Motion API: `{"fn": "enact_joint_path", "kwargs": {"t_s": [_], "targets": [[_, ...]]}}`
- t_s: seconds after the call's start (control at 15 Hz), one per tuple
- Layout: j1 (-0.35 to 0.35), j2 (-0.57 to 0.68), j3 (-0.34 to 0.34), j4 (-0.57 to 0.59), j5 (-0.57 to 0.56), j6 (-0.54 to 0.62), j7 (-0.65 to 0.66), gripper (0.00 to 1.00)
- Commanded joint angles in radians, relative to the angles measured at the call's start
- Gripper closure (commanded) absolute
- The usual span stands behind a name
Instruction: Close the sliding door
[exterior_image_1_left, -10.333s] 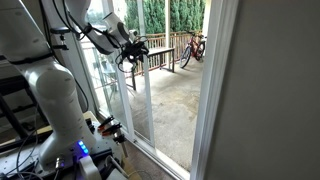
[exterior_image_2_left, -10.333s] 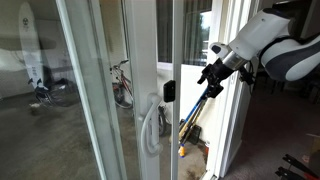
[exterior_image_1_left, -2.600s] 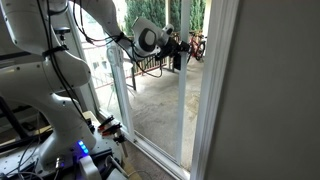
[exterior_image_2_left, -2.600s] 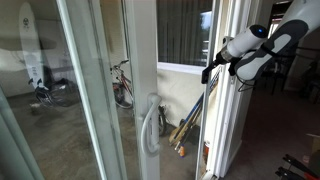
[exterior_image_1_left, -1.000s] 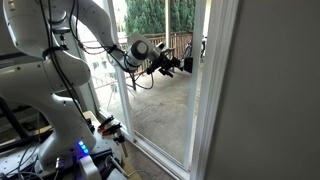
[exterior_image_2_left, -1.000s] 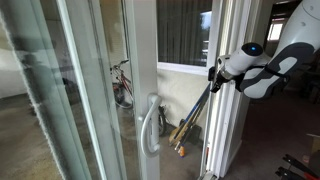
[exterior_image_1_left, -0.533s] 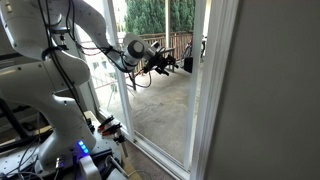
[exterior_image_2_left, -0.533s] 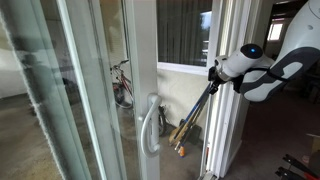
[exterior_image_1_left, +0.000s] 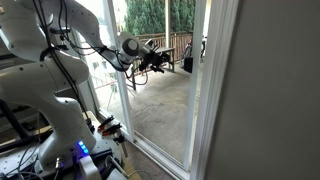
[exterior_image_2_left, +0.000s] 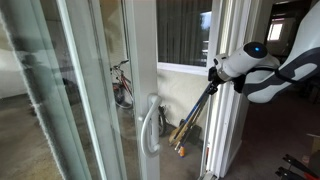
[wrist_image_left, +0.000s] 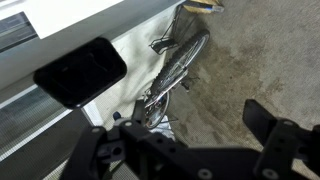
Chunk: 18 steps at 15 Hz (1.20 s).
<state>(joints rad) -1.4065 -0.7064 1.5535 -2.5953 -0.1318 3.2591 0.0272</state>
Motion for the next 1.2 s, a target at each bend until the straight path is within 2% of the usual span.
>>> {"fn": "enact_joint_path", "kwargs": {"t_s": [0.0, 0.33, 0.53, 0.93, 1.13], "targets": [[0.008, 0.045, -0.056, 0.042, -0.027, -0.043, -0.063, 0.0], [-0.066, 0.025, -0.049, 0.11, -0.024, -0.025, -0.053, 0.0], [-0.087, 0.025, -0.048, 0.118, -0.03, -0.028, -0.058, 0.0], [0.023, 0.115, -0.114, 0.001, -0.143, -0.088, -0.171, 0.0], [0.122, 0.119, -0.183, -0.057, -0.155, -0.124, -0.183, 0.0]]}}
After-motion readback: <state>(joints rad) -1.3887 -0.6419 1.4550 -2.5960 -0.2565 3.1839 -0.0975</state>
